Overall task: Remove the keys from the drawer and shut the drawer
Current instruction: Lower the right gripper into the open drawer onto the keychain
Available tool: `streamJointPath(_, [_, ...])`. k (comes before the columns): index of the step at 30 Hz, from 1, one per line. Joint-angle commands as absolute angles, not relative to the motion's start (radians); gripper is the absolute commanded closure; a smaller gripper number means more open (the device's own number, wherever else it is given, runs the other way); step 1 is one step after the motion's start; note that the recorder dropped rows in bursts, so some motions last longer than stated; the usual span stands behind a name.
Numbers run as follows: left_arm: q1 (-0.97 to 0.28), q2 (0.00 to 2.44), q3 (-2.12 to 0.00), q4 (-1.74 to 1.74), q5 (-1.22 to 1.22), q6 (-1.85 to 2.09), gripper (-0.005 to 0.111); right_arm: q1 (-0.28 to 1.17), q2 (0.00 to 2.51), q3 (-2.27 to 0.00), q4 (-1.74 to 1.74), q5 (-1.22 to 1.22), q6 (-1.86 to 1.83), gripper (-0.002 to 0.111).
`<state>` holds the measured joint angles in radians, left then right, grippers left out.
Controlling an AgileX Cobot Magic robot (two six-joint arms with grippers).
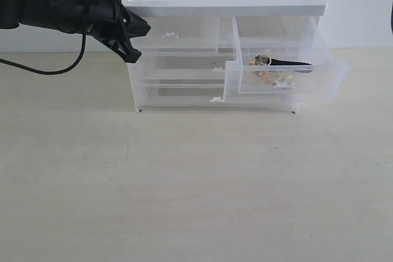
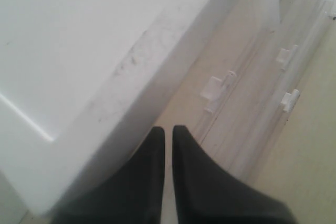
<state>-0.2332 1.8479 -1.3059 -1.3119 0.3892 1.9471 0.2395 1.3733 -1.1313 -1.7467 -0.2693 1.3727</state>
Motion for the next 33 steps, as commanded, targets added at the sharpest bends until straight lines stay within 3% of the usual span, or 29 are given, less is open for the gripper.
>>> streamJointPath(1, [-0.231,1.839,-1.321,-1.342,0.312,1.946,0.103,0.242,1.37,-1.128,-1.744,-0.26,1.378,0.061])
streamJointPath(15, [-0.231,1.839,-1.321,-1.342,0.312,1.946,0.103,0.242,1.36,-1.128,-1.731,-0.235,1.585,0.061])
streamJointPath(20, [-0.231,1.839,-1.321,-1.342,0.306,1.946,0.103,0.386,1.349,-1.128,-1.301,0.305,0.608,0.061])
streamJointPath(23, [-0.231,1.839,-1.321,-1.342,0.306,1.946,0.103,0.429,1.347,-1.179,-0.732,0.517,0.17,0.061])
streamJointPath(27, [-0.231,1.839,-1.321,-1.342,0.306,1.946,0.103,0.407,1.37,-1.292,-0.25,0.712,-0.088,0.061])
streamJointPath(30, [-0.231,1.839,-1.321,-1.342,0.306,1.946,0.103,0.407,1.408,-1.353,-0.147,0.858,-0.087,0.061])
streamJointPath(33, [-0.231,1.839,-1.321,-1.342,0.306,1.946,0.103,0.407,1.445,-1.372,-0.086,0.849,-0.089,0.061])
